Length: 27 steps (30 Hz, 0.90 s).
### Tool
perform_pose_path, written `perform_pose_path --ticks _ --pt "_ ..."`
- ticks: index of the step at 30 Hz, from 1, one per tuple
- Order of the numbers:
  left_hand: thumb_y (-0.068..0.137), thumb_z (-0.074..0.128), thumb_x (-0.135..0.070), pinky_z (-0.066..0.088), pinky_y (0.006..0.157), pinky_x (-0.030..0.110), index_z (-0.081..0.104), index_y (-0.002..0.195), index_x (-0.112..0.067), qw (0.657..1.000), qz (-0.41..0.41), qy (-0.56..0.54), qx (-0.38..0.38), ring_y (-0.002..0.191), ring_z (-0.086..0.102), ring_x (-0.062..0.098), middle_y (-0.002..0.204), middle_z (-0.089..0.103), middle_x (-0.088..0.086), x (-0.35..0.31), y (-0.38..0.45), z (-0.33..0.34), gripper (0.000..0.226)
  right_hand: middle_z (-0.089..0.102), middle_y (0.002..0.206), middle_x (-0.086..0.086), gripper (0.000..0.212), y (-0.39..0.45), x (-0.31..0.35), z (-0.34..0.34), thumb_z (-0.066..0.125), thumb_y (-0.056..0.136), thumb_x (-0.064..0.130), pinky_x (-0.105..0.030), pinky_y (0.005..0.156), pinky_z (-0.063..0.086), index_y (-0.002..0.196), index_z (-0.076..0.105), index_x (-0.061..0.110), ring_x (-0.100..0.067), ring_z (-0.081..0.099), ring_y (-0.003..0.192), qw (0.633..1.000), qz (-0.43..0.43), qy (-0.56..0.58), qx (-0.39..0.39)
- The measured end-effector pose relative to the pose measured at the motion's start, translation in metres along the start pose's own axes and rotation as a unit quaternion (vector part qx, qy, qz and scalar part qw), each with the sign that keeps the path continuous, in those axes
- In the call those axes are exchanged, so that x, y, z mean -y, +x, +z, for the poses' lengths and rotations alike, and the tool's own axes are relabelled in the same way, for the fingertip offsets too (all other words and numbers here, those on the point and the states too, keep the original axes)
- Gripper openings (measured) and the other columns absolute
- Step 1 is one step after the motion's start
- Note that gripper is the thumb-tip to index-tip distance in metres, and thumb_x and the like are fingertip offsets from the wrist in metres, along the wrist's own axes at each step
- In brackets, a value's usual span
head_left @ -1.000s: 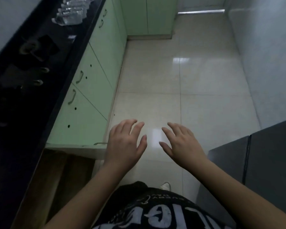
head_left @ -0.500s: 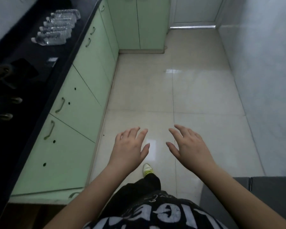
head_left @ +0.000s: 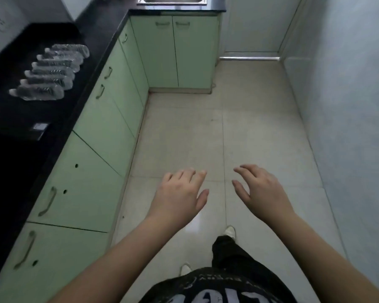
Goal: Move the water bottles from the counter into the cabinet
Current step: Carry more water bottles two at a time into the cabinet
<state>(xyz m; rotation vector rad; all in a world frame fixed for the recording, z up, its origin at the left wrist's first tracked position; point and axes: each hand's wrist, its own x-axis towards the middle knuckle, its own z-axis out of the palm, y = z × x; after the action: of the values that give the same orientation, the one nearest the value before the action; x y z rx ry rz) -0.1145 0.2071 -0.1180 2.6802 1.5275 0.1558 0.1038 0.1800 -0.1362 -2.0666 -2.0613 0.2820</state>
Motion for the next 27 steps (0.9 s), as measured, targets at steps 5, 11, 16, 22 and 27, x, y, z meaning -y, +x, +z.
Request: perform_pose_path --ticks 5,11,16,22,27 --pt "0.089 0.056 -0.041 0.047 0.075 0.039 0.063 0.122 -0.014 0.999 -0.024 0.005 0.036 0.094 0.066 0.029 0.110 0.069 0.008 0.010 0.107 0.007 0.043 0.062 0.123 -0.011 0.037 0.107 -0.046 -0.001 0.059 0.093 0.031 -0.042 0.089 0.047 0.123 0.063 0.009 -0.031 0.060 0.108 1.000 -0.014 0.004 0.004" --pt "0.088 0.043 -0.042 0.051 0.074 0.039 0.068 0.114 -0.013 0.996 -0.088 0.007 0.020 0.089 0.067 0.028 0.101 0.070 0.007 0.036 0.195 0.005 0.046 0.058 0.131 -0.012 0.042 0.217 -0.076 -0.005 0.057 0.093 0.036 -0.043 0.096 0.042 0.127 0.060 0.012 -0.031 0.053 0.120 0.998 -0.047 0.007 0.039" --pt "0.089 0.036 -0.045 0.048 0.081 0.040 0.067 0.118 -0.013 0.984 -0.179 -0.004 0.019 0.099 0.066 0.027 0.109 0.070 0.006 0.086 0.233 0.002 0.052 0.047 0.143 -0.009 0.048 0.304 -0.061 0.004 0.048 0.095 0.045 -0.041 0.110 0.026 0.135 0.052 0.018 -0.029 0.035 0.136 0.991 -0.113 -0.017 0.072" --pt "0.095 0.047 -0.043 0.042 0.091 0.038 0.056 0.130 -0.020 0.956 -0.293 -0.008 0.000 0.113 0.058 0.023 0.125 0.062 0.000 0.187 0.249 0.005 0.043 0.047 0.143 -0.008 0.049 0.411 0.012 0.022 0.045 0.096 0.046 -0.041 0.109 0.029 0.137 0.050 0.019 -0.027 0.037 0.135 0.975 -0.197 -0.003 0.100" --pt "0.091 0.037 -0.040 0.044 0.089 0.041 0.058 0.128 -0.017 0.933 -0.356 -0.030 -0.044 0.110 0.058 0.024 0.123 0.062 0.003 0.277 0.258 0.005 0.049 0.048 0.142 -0.006 0.046 0.488 0.089 0.047 0.045 0.096 0.047 -0.041 0.107 0.031 0.135 0.052 0.023 -0.027 0.041 0.132 0.956 -0.266 -0.020 0.118"
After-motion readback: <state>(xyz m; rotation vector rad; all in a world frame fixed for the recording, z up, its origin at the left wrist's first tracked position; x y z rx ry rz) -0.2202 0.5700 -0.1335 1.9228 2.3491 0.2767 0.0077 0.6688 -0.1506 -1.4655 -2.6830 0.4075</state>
